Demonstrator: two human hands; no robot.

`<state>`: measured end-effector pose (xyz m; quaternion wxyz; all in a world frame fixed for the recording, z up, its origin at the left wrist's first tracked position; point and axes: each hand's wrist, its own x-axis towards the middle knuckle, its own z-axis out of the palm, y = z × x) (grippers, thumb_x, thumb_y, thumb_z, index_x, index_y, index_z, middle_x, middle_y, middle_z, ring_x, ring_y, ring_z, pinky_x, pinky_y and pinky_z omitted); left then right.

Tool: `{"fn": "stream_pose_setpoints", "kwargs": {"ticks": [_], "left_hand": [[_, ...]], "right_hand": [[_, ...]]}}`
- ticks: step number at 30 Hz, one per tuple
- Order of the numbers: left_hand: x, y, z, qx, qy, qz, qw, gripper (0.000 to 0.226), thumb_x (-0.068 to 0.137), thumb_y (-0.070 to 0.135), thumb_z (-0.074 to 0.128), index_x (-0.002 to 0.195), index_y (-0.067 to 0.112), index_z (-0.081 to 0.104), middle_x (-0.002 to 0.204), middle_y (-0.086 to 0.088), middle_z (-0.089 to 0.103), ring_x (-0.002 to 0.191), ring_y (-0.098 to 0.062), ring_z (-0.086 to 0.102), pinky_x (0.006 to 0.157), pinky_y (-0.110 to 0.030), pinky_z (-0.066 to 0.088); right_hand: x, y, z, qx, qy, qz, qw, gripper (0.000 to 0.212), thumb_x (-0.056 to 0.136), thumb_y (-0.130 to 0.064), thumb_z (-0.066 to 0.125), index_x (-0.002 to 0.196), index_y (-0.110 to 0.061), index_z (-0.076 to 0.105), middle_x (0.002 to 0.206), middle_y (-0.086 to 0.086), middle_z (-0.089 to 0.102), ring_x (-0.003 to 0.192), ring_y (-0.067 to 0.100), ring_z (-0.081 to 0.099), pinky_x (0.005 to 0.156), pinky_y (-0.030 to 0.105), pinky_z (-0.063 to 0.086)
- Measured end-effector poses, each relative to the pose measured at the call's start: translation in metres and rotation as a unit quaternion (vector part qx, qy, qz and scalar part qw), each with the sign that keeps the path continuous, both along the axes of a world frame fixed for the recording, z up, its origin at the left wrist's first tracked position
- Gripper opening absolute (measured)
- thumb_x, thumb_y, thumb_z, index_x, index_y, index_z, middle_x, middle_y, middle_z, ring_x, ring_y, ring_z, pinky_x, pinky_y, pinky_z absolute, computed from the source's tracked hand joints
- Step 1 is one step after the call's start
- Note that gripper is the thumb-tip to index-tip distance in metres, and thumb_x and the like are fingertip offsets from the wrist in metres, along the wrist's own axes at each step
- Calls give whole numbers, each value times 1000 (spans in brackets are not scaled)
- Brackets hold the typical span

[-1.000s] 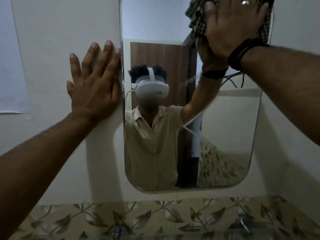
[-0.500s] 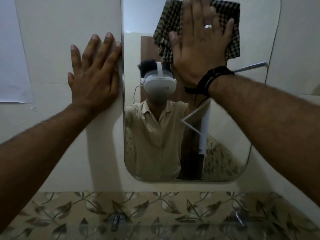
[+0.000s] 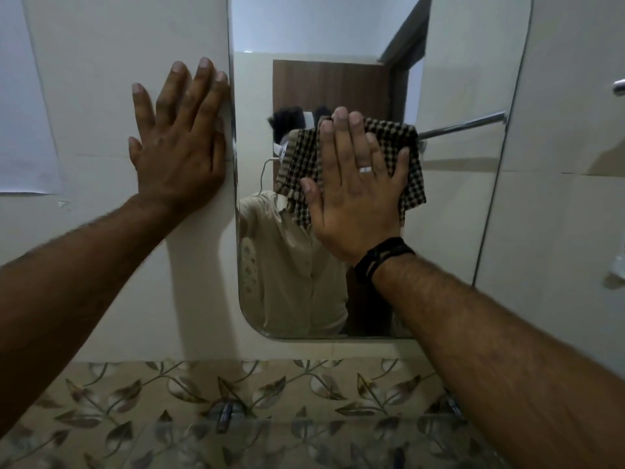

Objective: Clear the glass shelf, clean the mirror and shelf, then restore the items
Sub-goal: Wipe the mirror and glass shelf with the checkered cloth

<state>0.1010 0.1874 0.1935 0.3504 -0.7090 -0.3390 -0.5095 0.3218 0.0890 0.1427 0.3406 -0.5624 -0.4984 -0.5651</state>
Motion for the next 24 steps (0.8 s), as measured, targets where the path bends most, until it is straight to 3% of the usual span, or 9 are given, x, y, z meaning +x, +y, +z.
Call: {"fn": "stream_pose_setpoints", "kwargs": {"ticks": [8,17,24], "left_hand": [[0,-2,0,0,7,-5,1000,59,100,45,16,156,29,9,165,-1,6,152,-25,0,117,-61,-2],[4,-1,-8,1,-5,-14,1000,60,101,44,20,156,30,2,165,-2,4,152,-27,0,116,-63,0],[9,-1,-28,-11,-11,3,1000,62,99,46,12,157,25,2,165,-5,2,152,-28,-2,117,-63,1]], "right_hand": [[4,-1,-46,-22,16,5,1000,70,98,-55,27,156,-19,15,164,1,15,151,19,15,112,67,10],[16,-10,-112,-16,9,10,1000,70,96,-53,38,154,-17,22,163,2,17,151,18,14,113,68,13],[23,-13,-119,-35,2,2,999,72,96,-53,39,155,-16,20,163,2,14,151,19,14,113,68,10]]}}
